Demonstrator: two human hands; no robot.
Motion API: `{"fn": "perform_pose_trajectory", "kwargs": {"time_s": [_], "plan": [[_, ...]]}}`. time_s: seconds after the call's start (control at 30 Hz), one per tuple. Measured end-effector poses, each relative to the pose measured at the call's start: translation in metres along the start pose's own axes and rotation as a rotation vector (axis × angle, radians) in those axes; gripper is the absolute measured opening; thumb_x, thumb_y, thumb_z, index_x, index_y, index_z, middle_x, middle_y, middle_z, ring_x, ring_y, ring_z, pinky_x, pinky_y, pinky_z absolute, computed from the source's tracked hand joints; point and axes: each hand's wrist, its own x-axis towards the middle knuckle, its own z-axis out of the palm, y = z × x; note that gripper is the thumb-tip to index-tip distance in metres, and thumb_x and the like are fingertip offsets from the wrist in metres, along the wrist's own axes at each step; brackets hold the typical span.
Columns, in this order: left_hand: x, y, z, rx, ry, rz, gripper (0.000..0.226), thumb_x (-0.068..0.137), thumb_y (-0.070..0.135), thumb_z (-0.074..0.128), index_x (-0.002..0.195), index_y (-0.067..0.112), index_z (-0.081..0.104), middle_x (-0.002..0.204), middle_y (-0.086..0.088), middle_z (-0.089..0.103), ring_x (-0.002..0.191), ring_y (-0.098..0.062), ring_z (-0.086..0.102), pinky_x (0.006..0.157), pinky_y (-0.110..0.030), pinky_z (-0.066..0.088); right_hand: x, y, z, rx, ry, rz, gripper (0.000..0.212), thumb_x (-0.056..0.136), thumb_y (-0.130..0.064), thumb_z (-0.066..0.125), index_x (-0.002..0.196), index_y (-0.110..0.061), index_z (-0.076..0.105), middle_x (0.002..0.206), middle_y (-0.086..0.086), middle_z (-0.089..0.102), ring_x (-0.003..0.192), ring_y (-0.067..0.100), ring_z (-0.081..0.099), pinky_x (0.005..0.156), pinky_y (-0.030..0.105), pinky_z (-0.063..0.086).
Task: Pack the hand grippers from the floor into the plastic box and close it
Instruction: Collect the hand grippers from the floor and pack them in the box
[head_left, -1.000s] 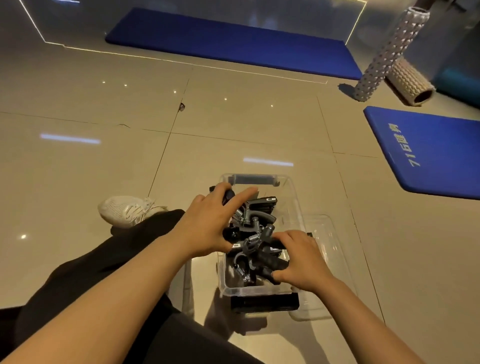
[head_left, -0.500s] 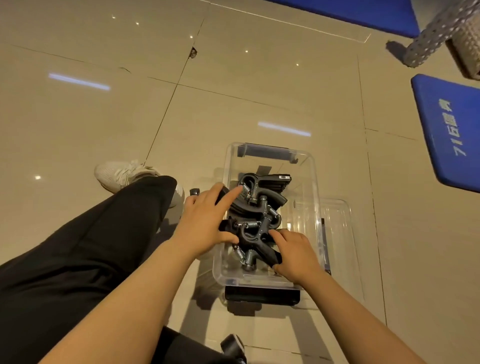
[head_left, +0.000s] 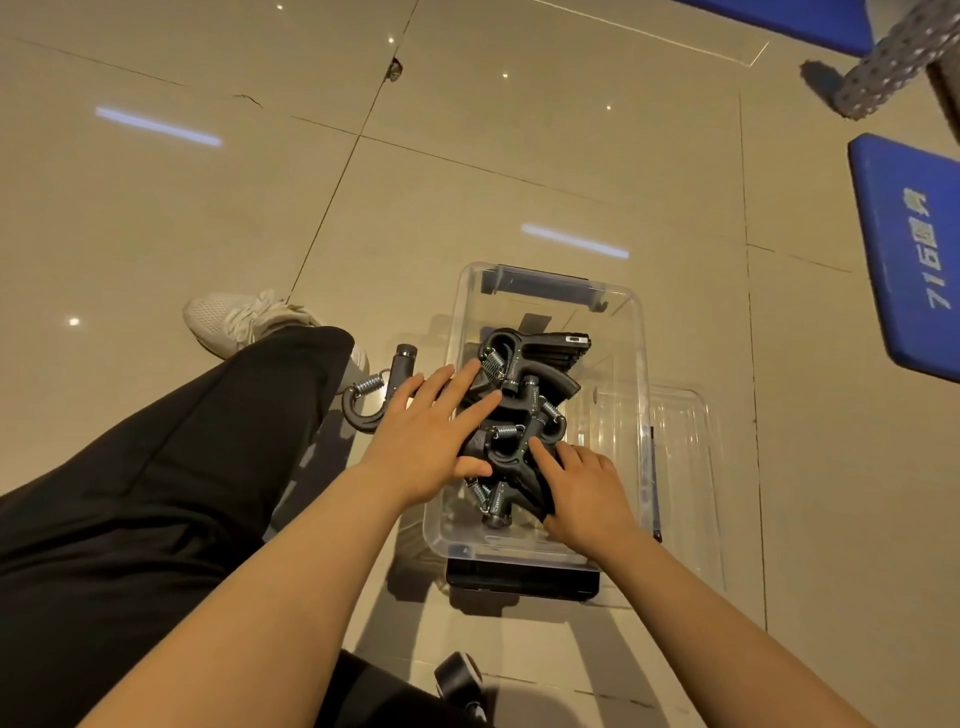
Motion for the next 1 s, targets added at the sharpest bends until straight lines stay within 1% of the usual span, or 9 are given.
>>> {"fn": "perform_pose_trajectory", "kwargs": {"time_s": [0.07, 0.13, 0.23, 0.3, 0.37, 0.5, 0.63, 0.83, 1.0], "plan": [[0.001, -0.003, 0.000, -0.057, -0.010, -0.054, 0.076, 0.087, 0.065, 0.036, 0.149, 0.037, 0.000, 0.157, -0.002, -0.016, 0.145, -0.023, -0.006, 0.115, -0.042, 0.001, 0.000, 0.000, 0.001, 0.002, -0.009, 0.007, 0.089, 0.079, -0.039, 0.067, 0.149, -0.021, 0.015, 0.145, 0.011, 0.033, 0.131, 0.031, 0.034, 0.108, 0.042, 0.029], [0.002, -0.008, -0.002, -0.178, -0.029, -0.146, 0.075, 0.088, 0.064, 0.036, 0.148, 0.040, -0.002, 0.157, -0.001, -0.015, 0.145, -0.023, -0.005, 0.115, -0.044, 0.003, -0.002, 0.000, -0.001, 0.009, 0.028, -0.015, 0.083, 0.075, -0.032, 0.072, 0.144, -0.017, 0.031, 0.141, 0.013, 0.039, 0.126, 0.034, 0.041, 0.103, 0.043, 0.036], [0.005, -0.018, -0.002, -0.413, -0.034, -0.243, 0.074, 0.089, 0.061, 0.041, 0.148, 0.041, 0.002, 0.158, -0.003, -0.008, 0.144, -0.028, 0.005, 0.113, -0.045, 0.014, -0.002, 0.004, 0.000, -0.013, 0.138, -0.054, 0.073, 0.052, -0.018, 0.086, 0.119, -0.009, 0.060, 0.114, 0.016, 0.060, 0.099, 0.036, 0.060, 0.081, 0.043, 0.052], [0.005, -0.021, -0.001, -0.512, -0.013, -0.271, 0.072, 0.089, 0.058, 0.044, 0.147, 0.042, 0.006, 0.159, -0.003, -0.001, 0.142, -0.031, 0.013, 0.111, -0.044, 0.020, -0.001, 0.005, -0.002, -0.022, 0.178, -0.077, 0.077, 0.041, -0.010, 0.087, 0.114, -0.005, 0.063, 0.103, 0.017, 0.064, 0.091, 0.036, 0.063, 0.074, 0.042, 0.054], [0.004, -0.020, -0.001, -0.540, -0.008, -0.280, 0.068, 0.089, 0.056, 0.046, 0.146, 0.046, 0.009, 0.159, -0.002, 0.002, 0.141, -0.032, 0.014, 0.109, -0.045, 0.021, -0.001, 0.006, -0.005, -0.058, 0.195, -0.110, 0.077, 0.038, -0.005, 0.087, 0.112, -0.004, 0.064, 0.101, 0.016, 0.066, 0.091, 0.038, 0.064, 0.073, 0.042, 0.055], [0.002, -0.019, 0.000, -0.565, 0.005, -0.264, 0.064, 0.089, 0.055, 0.048, 0.143, 0.051, 0.013, 0.158, 0.000, 0.002, 0.140, -0.031, 0.012, 0.110, -0.046, 0.018, 0.002, 0.008, -0.016, -0.085, 0.230, -0.142, 0.066, 0.040, -0.001, 0.084, 0.104, -0.005, 0.066, 0.089, 0.013, 0.066, 0.083, 0.034, 0.064, 0.071, 0.040, 0.055], [0.000, -0.013, -0.004, -0.622, 0.094, -0.255, 0.065, 0.083, 0.052, 0.059, 0.138, 0.054, 0.024, 0.157, 0.005, 0.007, 0.139, -0.027, 0.013, 0.110, -0.044, 0.016, 0.007, 0.012, -0.028, -0.076, 0.308, -0.163, 0.052, 0.044, 0.002, 0.079, 0.094, -0.006, 0.067, 0.079, 0.010, 0.063, 0.073, 0.030, 0.061, 0.068, 0.036, 0.052], [0.001, -0.005, -0.011, -0.281, 0.083, -0.101, 0.068, 0.076, 0.057, 0.062, 0.137, 0.054, 0.032, 0.157, 0.008, 0.003, 0.138, -0.026, 0.008, 0.107, -0.042, 0.013, 0.005, 0.016, -0.037, -0.103, 0.312, -0.176, 0.051, 0.049, -0.002, 0.080, 0.098, -0.012, 0.067, 0.083, 0.005, 0.064, 0.075, 0.027, 0.061, 0.070, 0.036, 0.049], [0.002, -0.004, -0.007, -0.083, 0.071, -0.042, 0.072, 0.076, 0.065, 0.054, 0.141, 0.047, 0.030, 0.158, 0.002, 0.006, 0.139, -0.028, 0.012, 0.105, -0.045, 0.010, 0.004, 0.022, -0.059, -0.118, 0.369, -0.303, 0.061, 0.055, 0.009, 0.069, 0.111, -0.012, 0.063, 0.099, 0.009, 0.067, 0.085, 0.030, 0.064, 0.073, 0.039, 0.050]]}}
